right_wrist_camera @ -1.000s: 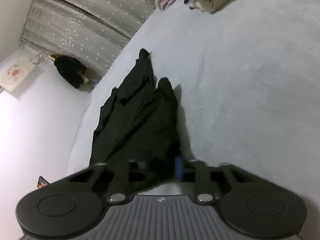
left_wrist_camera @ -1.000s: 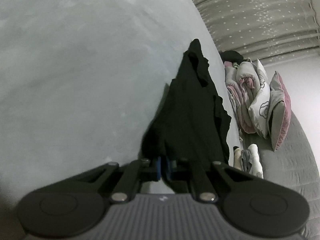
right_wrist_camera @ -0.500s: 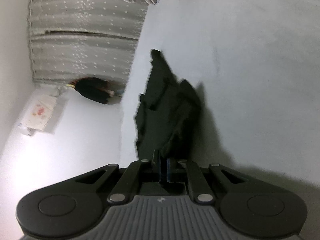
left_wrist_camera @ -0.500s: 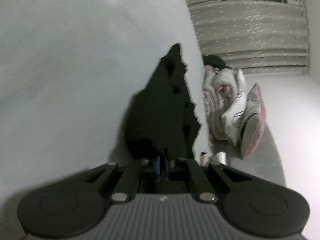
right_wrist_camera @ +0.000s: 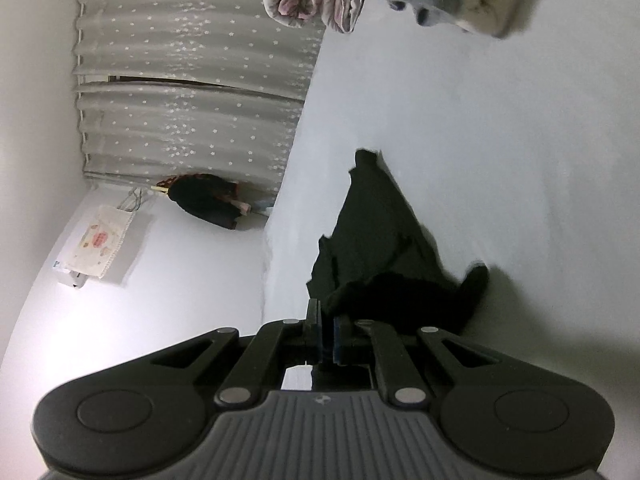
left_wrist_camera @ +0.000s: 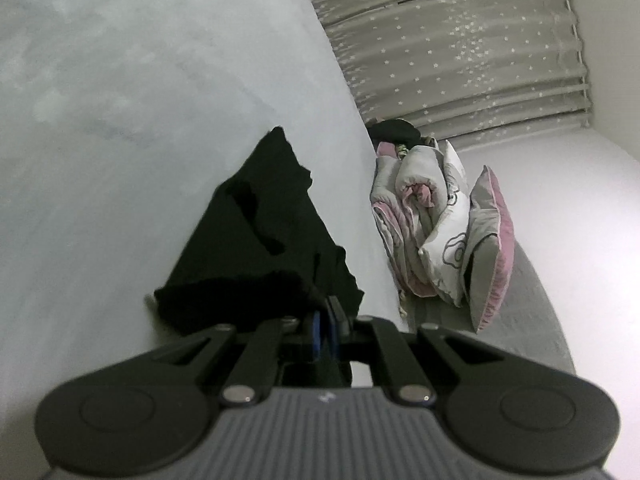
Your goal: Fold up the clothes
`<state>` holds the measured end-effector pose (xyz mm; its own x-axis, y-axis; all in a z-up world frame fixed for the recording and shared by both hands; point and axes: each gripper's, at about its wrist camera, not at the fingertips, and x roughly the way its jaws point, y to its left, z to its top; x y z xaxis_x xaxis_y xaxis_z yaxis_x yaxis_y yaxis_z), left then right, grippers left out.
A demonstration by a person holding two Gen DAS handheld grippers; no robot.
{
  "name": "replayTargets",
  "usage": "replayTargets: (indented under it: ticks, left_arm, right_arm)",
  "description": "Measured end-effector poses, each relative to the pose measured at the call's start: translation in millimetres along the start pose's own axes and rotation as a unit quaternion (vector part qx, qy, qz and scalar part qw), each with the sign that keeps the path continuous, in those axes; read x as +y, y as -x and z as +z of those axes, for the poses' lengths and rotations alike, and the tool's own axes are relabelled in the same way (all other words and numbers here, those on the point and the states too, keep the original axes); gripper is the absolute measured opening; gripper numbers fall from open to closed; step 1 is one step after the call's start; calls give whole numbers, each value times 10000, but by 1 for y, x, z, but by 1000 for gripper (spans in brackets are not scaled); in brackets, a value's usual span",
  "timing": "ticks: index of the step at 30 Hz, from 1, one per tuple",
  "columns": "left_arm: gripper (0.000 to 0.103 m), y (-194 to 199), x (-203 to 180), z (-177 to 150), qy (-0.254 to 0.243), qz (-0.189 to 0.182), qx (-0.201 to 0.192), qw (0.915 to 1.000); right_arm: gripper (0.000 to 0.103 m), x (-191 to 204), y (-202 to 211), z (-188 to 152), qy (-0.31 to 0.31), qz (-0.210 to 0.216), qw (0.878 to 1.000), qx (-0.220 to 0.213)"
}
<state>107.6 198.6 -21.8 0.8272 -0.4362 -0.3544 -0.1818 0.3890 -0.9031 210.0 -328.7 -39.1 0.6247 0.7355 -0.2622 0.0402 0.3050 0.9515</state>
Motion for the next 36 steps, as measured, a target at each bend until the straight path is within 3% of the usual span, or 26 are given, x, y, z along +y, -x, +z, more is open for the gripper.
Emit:
replayTargets:
  ticks: [9, 19, 21, 23, 24, 25, 29, 33, 36]
  left_arm:
    - [4, -51, -12, 35, -254, 248, -31, 9994]
    - [5, -100, 21, 58, -1, 546, -229, 9982]
    - [10, -104, 29, 60, 18, 645, -358, 9973]
    - [38, -103, 31, 63, -125, 730, -534, 9958]
    - [43, -102, 32, 64, -211, 766, -613, 9950]
    - [47, -101, 30, 64, -342, 805, -665, 9939]
    - [58, -99, 18, 62, -1077, 1227, -709, 9840]
    - [58, -96, 8, 53, -1597, 1800, -628, 9686]
    - [60, -86, 4, 49, -1617, 2045, -539, 9639]
  right_arm:
    - [8, -5, -41, 38, -22, -114, 9999, -81]
    - [11, -45, -86, 68, -426, -366, 9983, -182]
    - [16, -53, -90, 73, -568, -548, 9963, -335]
    - [31, -53, -86, 75, -527, -677, 9949, -521]
    - [40, -51, -83, 76, -481, -719, 9944, -613]
    - [40, -49, -80, 76, -391, -736, 9942, -685]
    - [40, -24, -73, 67, 420, -945, 9920, -725]
    - [40, -2, -75, 49, 1161, -1311, 9826, -620]
    - [40, 9, -78, 37, 1422, -1535, 9766, -497]
